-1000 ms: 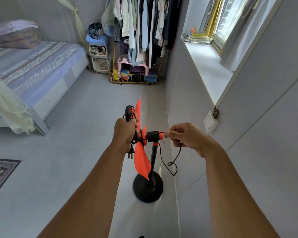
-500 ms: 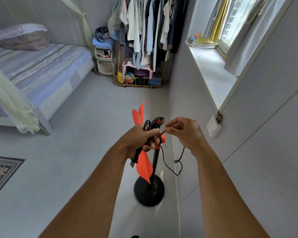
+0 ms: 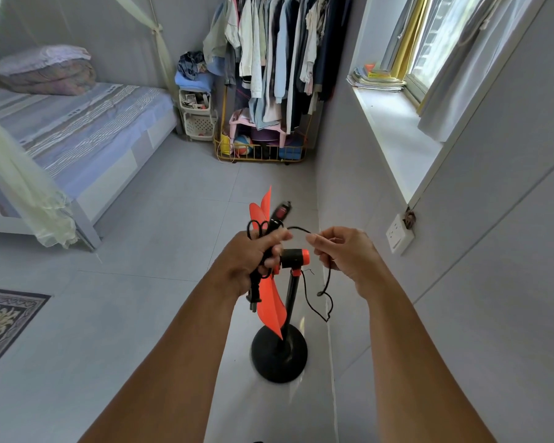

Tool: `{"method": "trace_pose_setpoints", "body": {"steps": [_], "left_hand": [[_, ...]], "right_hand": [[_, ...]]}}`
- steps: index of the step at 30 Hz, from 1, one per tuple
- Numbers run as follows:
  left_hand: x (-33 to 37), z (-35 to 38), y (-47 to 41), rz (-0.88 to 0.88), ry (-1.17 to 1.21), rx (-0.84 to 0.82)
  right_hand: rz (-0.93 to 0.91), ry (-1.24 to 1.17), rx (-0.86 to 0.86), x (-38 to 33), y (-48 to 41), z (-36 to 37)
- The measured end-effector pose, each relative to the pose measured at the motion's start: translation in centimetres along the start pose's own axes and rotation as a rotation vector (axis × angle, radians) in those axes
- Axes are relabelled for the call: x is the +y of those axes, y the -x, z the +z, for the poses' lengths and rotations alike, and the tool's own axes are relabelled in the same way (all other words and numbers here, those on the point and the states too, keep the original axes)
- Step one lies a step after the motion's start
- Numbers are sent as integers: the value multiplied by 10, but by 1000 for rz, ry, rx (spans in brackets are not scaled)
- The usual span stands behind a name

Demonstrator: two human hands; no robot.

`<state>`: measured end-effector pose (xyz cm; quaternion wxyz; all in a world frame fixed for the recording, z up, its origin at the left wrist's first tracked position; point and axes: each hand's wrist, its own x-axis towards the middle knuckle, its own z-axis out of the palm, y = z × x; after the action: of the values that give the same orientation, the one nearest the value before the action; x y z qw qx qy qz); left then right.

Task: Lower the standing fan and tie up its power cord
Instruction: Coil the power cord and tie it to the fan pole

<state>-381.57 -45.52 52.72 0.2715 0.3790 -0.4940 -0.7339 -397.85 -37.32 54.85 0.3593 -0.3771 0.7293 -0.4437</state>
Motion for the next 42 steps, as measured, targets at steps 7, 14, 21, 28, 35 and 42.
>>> {"method": "trace_pose_setpoints", "body": {"steps": [7, 14, 21, 28, 35, 42], "left_hand": [[-3, -10, -3, 11, 442, 374], [-17, 17, -5, -21, 464, 325], [-15, 30, -2, -59, 380, 205], [-11, 32, -3, -81, 255, 155], [-10, 28, -4, -77, 238, 269], [0, 19, -3, -30, 163, 314]], "right_hand": [[25, -95, -75, 12, 13, 0], [-14, -16, -164, 11, 20, 4], [3, 107, -208, 10, 23, 6], [18, 159, -321, 9, 21, 1], [46, 138, -312, 9, 15, 3], [0, 333, -266, 9, 13, -4]]}}
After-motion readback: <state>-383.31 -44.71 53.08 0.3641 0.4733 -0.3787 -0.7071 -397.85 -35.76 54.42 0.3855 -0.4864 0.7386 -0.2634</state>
